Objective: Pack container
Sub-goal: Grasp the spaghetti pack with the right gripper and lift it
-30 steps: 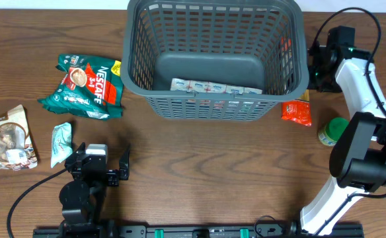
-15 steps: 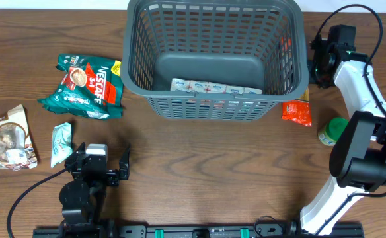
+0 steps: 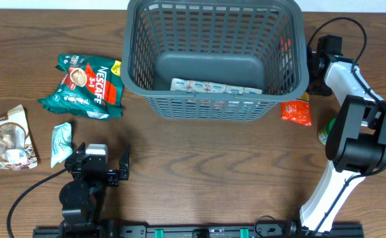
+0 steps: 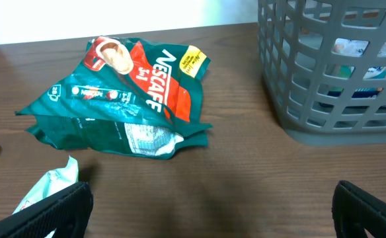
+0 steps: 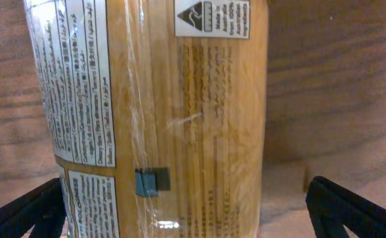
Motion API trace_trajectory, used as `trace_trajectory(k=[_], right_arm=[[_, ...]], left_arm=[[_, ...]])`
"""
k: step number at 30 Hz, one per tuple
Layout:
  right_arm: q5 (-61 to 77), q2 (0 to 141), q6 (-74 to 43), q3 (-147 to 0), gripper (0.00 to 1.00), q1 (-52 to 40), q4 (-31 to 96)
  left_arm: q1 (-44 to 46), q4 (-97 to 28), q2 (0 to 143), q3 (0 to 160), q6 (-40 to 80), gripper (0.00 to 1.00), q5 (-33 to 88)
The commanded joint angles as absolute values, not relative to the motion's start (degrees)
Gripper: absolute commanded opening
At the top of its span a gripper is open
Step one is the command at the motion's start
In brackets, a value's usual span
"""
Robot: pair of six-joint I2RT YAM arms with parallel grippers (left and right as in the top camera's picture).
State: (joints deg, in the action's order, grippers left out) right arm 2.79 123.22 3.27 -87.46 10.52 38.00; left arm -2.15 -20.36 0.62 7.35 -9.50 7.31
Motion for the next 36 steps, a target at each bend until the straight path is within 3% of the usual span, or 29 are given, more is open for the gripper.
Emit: trace_trajectory(k=[1,10,14,15,17,19,21,36], right_arm=[[1.63,124.31,2.59,-87.18,0.99,10.72,37.01],[1.98,124.64,2.59,-87.18,0.99,10.41,36.93],[2.00,125.19,2.59,-87.13,0.89,10.41,37.17],[2.33,125.34,2.61,-87.13,0.83,10.41,37.30],[3.38,125.78,2.79,-87.13,0.59,10.44,37.63],[3.70,126.10,2.83,-87.09,0.13,10.44,37.93],[3.70,126.15,2.83,-87.07,0.01,10.41,38.02],[2.85,122.13,2.13,-88.60,0.01,10.46,38.26]], left_arm=[[-2.35,-20.47,0.23,6.22,-10.48,0.98,6.87],[-2.35,-20.47,0.23,6.22,-10.48,0.99,6.87],[-2.35,-20.47,0.23,6.22,-10.48,0.98,6.87],[-2.35,-20.47,0.23,6.22,-10.48,0.99,6.87],[-2.35,-20.47,0.23,6.22,-10.48,0.99,6.87],[-2.35,-20.45,0.23,6.22,-10.48,0.99,6.87],[-2.35,-20.47,0.23,6.22,-10.48,0.99,6.87],[-2.35,-20.47,0.23,6.22,-10.48,0.99,6.87]])
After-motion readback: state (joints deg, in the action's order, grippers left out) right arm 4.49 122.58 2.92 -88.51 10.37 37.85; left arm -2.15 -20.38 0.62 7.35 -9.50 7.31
